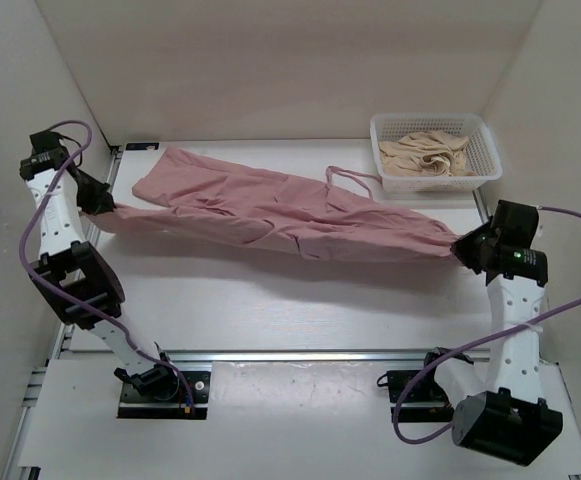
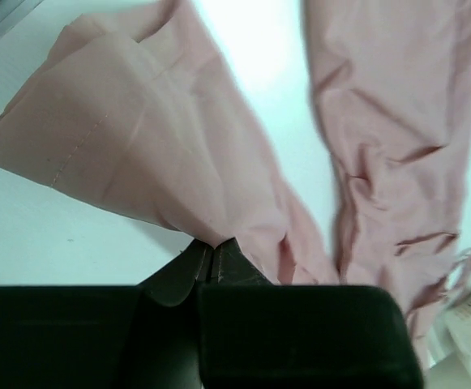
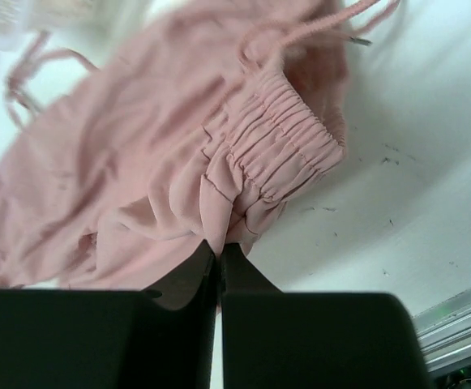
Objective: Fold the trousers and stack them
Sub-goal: Fold the trousers
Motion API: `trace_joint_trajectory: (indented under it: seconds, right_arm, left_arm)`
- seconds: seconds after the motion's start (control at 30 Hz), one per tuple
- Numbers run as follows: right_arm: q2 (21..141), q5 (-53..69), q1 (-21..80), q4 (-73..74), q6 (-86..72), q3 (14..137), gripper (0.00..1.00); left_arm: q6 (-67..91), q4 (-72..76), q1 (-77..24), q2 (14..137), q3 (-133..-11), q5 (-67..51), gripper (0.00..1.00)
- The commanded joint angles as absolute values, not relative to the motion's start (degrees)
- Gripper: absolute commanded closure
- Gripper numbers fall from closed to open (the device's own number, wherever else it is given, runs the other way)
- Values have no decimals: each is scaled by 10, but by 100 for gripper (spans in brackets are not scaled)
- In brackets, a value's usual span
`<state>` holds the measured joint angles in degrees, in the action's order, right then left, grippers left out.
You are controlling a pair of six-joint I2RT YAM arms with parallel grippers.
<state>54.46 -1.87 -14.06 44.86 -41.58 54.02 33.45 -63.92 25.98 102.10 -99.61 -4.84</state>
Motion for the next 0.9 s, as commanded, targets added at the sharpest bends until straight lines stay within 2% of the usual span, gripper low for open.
trace_joint_trajectory:
  seconds: [0.0, 0.4, 0.47, 0.6, 0.87]
  right_arm:
    - [550, -74, -142, 525, -388, 600, 100]
    - [375, -143, -135, 685, -394, 599, 100]
    - [353, -149, -129, 692, -399, 604, 100]
    - [359, -170, -124, 700, -405, 637, 100]
    - [411, -218, -124, 653, -393, 655, 100]
  left_arm:
    - [339, -655, 271, 972, -1042, -48, 90]
    - [313, -661, 369, 808, -904, -11, 90]
    - [307, -631, 362, 800, -888, -67, 90]
    - [295, -623, 312, 828, -956, -68, 90]
    - [272, -641, 245, 996, -1134, -24, 90]
